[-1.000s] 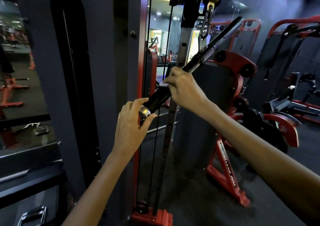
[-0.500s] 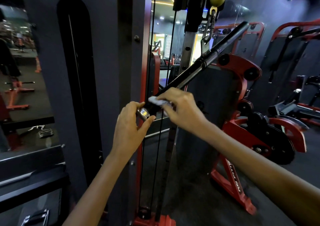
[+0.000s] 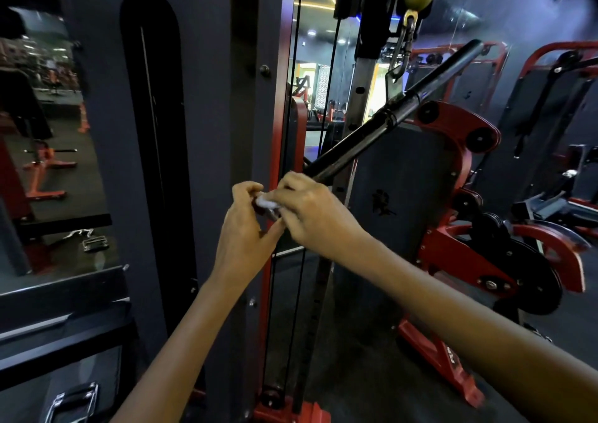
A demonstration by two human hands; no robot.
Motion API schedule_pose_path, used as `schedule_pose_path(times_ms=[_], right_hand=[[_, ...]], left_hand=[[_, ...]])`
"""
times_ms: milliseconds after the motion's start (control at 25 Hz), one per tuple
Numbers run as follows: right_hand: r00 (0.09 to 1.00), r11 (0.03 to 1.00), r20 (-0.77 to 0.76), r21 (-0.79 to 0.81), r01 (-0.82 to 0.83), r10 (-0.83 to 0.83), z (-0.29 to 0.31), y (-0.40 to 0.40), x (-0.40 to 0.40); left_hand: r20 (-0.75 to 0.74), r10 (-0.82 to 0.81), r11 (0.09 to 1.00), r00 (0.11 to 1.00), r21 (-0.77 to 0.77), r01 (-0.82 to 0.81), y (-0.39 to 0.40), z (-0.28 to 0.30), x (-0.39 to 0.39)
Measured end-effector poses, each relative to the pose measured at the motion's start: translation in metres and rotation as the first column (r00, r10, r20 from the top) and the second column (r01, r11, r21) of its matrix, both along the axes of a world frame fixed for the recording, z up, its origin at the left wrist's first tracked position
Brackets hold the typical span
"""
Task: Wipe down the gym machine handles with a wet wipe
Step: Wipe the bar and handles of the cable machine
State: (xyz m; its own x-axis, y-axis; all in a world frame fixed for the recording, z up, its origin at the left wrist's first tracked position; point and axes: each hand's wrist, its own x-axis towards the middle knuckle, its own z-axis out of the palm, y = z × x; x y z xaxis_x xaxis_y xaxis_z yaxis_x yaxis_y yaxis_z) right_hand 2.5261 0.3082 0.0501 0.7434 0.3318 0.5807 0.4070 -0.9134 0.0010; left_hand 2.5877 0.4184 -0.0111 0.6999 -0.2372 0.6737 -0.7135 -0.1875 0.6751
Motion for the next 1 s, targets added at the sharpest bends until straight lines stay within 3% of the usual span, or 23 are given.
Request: schedule_pose_path(times_ms=[80,240,440,560,680,800,880,1000], right_hand=[[0.999,0.998,-0.037,-0.055,-0.005,0.003,0.010,-0.011,0.000],[0.973,0.988,0.174,0.017,0.153,-0.154,0.022,-0.035,0.007],[0.988,0.981,0.153,-0.191,0.038,-0.009,0.005,-0.016,0.007],[0.984,0.973,0.163,-0.207,0.107,-0.074,0.025,-0.041,0.007],[0.943,0.948,0.223,-0.148,0.282,-0.246,0.049,-0.075,0.007],[0.879,0.911,0.243,0.083,0.403,-0.411,0.057,-0.092,0.014],[0.915,0.939,0.212,0.107,0.326,-0.342,0.047,-0.075,0.016],[0.961,0.991,0.252,-0.033,0.126,-0.114,0.025,-0.058,0.013]], left_hand=[[0.007,-0.004,1.000,1.000,0.009,0.004,0.000,0.000,0.000],[-0.024,0.030,1.000,0.999,0.005,-0.030,0.000,0.002,0.001],[-0.016,0.041,0.999,0.999,-0.002,-0.041,0.003,0.003,0.000],[-0.021,0.056,0.998,0.998,0.013,-0.056,0.004,0.005,0.002],[-0.006,0.055,0.998,0.998,0.029,-0.055,0.006,0.006,0.003],[0.027,0.054,0.998,0.998,0.038,-0.055,0.006,0.008,0.004],[0.036,0.053,0.998,0.998,0.034,-0.054,0.006,0.010,0.004],[0.055,0.055,0.998,0.997,0.023,-0.056,0.010,0.011,0.005]])
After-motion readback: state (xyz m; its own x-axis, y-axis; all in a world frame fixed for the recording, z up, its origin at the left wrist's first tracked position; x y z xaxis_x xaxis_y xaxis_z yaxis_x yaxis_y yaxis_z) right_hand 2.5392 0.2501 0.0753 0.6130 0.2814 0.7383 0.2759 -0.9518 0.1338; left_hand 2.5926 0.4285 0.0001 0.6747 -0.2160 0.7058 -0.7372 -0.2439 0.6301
